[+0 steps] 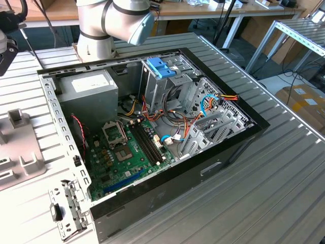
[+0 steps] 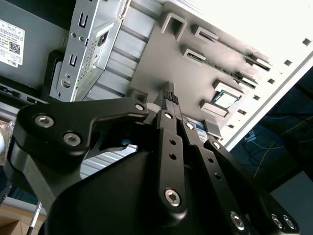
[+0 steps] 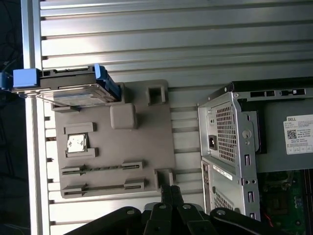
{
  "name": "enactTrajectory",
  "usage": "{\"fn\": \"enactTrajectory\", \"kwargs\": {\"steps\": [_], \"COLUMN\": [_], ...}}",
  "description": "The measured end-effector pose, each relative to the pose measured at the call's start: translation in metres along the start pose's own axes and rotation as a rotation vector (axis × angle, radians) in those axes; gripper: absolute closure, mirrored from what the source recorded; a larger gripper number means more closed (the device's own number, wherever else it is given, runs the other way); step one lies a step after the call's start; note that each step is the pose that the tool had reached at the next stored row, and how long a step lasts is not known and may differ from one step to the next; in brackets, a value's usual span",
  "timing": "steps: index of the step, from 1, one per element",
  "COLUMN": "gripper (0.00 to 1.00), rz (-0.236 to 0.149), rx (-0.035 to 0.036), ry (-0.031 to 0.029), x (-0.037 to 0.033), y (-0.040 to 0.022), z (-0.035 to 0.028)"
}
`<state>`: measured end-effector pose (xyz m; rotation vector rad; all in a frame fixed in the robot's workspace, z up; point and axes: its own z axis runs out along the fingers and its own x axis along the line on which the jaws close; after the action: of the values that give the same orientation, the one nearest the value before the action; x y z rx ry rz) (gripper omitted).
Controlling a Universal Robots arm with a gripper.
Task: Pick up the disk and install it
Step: 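Reach for the disk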
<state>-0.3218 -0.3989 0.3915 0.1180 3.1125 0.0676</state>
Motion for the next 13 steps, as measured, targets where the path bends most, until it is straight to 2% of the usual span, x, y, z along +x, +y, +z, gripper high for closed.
{"fn": "enactTrajectory", "kwargs": {"steps": [13], "gripper": [0.89], "rz": [0.0], "rx": [0.0], "ry": [0.0], "x": [0.0113], "y": [-0.0009], "z": [-0.0003]}}
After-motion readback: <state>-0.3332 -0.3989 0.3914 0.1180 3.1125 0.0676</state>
